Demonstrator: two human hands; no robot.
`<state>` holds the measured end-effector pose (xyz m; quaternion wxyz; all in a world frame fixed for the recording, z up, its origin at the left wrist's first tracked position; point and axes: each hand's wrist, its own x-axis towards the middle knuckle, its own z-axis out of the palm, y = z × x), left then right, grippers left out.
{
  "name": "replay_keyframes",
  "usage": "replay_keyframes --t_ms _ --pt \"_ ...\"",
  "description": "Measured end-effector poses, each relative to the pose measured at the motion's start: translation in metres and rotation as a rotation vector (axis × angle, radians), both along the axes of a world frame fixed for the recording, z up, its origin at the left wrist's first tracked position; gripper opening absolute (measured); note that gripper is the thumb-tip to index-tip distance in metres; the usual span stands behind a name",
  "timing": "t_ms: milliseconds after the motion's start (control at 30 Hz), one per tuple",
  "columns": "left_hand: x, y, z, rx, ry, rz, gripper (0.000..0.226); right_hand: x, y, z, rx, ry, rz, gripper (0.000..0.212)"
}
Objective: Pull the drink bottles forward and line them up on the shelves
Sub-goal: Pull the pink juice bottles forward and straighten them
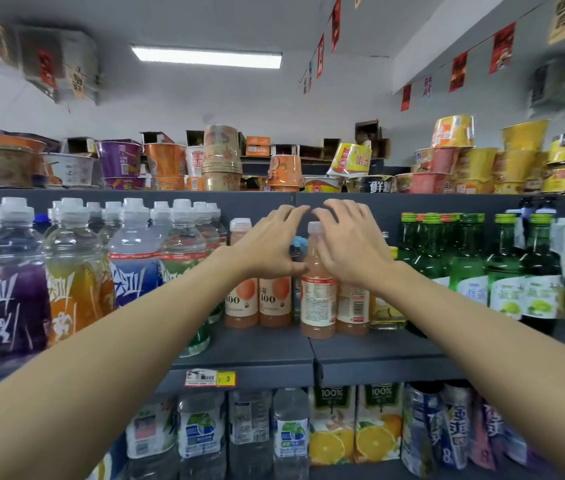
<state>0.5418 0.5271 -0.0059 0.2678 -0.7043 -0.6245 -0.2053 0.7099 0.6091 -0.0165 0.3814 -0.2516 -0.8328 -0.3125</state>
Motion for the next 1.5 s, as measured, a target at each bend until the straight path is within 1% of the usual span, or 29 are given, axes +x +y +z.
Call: replay_keyframes --t_ms 67,133,233,300,367,433,567,700,833,1033,1100,1200,1233,1267,1333,1367,1433,1500 --pt "0.009 0.007 -0.003 -0.015 -0.035 -0.035 0.104 0.009 0.006 -0.001 -0.128 0.056 -0.035 0.050" --pt "0.016 0.012 -0.002 -0.075 -0.113 -0.059 0.096 0.016 0.013 0.002 -0.266 0.094 -0.047 0.052" --pt "0.024 0.017 -0.002 -0.138 -0.295 -0.101 0.072 0.019 0.020 0.008 -0.490 0.122 -0.013 0.055" --pt "0.029 0.019 -0.002 -0.108 -0.375 -0.107 0.052 0.018 0.024 0.010 -0.622 0.142 0.032 0.053" --pt "0.032 0.019 -0.002 -0.062 -0.416 -0.112 0.036 0.019 0.027 0.013 -0.675 0.139 0.070 0.050" --pt "0.033 0.016 0.000 -0.043 -0.426 -0.112 0.030 0.023 0.029 0.018 -0.701 0.133 0.110 0.048" --pt "0.025 0.002 0.008 -0.044 -0.421 -0.051 0.031 0.027 0.029 0.027 -0.751 0.159 0.203 0.043" --pt "0.011 -0.019 0.017 -0.066 -0.393 0.028 0.035 0.020 0.021 0.026 -0.773 0.143 0.296 0.039" --pt "-0.002 -0.038 0.025 -0.087 -0.323 0.086 0.037 0.005 0.005 0.025 -0.766 0.133 0.377 0.036" --pt "-0.016 -0.061 0.035 -0.042 -0.243 0.178 0.046 -0.021 -0.017 0.022 -0.782 0.101 0.459 0.037" --pt "-0.017 -0.068 0.035 -0.010 -0.147 0.226 0.049 -0.026 -0.020 0.021 -0.795 0.074 0.473 0.037" --pt "-0.019 -0.075 0.036 0.072 0.133 0.359 0.060 -0.029 -0.021 0.022 -0.816 0.045 0.473 0.042" --pt "-0.020 -0.075 0.036 0.074 0.174 0.363 0.065 -0.029 -0.021 0.022 -0.816 0.047 0.464 0.043" --pt "-0.020 -0.075 0.036 0.035 0.165 0.332 0.072 -0.029 -0.022 0.021 -0.791 0.042 0.445 0.048" --pt "-0.021 -0.074 0.033 -0.121 0.051 0.217 0.084 -0.028 -0.023 0.016 -0.696 0.022 0.389 0.064" --pt "-0.020 -0.073 0.031 -0.188 0.005 0.178 0.088 -0.029 -0.023 0.014 -0.663 0.026 0.378 0.068" --pt "-0.021 -0.071 0.025 -0.222 -0.035 0.145 0.090 -0.030 -0.023 0.010 -0.652 0.060 0.395 0.066" --pt "-0.022 -0.069 0.023 -0.186 -0.045 0.147 0.087 -0.031 -0.020 0.009 -0.693 0.085 0.414 0.061"
